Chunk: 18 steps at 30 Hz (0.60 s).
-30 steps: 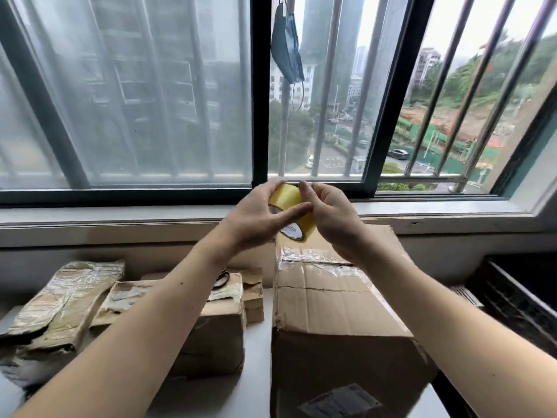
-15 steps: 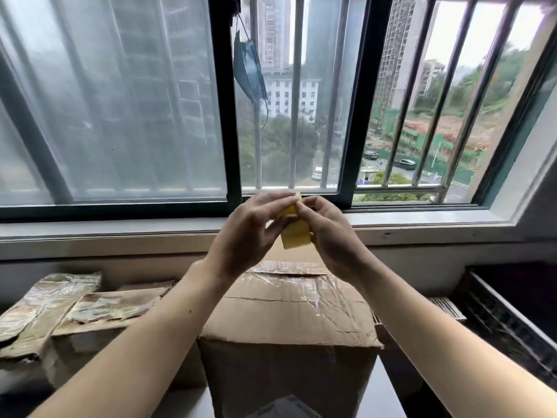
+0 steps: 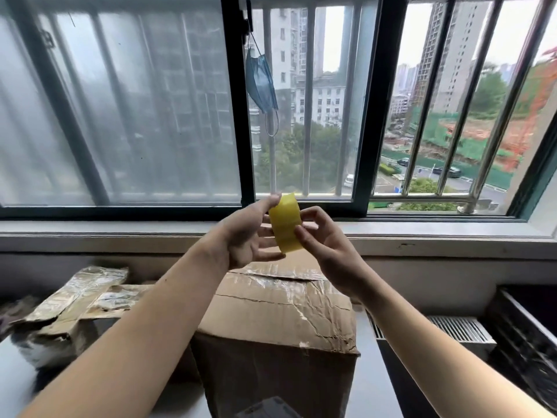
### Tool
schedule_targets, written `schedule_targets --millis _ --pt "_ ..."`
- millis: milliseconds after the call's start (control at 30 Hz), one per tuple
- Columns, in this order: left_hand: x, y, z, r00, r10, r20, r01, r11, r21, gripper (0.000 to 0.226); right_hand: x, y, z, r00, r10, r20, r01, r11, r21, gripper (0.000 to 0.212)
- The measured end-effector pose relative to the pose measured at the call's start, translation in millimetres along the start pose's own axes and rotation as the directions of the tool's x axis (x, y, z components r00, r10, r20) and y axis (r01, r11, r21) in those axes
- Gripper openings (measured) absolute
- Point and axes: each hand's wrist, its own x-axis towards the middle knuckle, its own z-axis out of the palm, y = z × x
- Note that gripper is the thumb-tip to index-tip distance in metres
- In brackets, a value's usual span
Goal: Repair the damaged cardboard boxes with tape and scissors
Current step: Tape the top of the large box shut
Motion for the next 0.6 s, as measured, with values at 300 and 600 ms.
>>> schedule_targets --millis 300,600 --pt "-21 -21 24 0.939 0.342 -0.031 -0.343 0.938 -0.049 0.023 2 -5 24 0.977 -0.039 -0.208 0.015 0.993 -0.116 0.019" --pt "-24 -43 11 0.760 0.650 -0.022 -0.648 0.759 0.062 0.028 1 -11 49 0.919 -0.019 -0.393 0.019 1.000 -0.002 0.025"
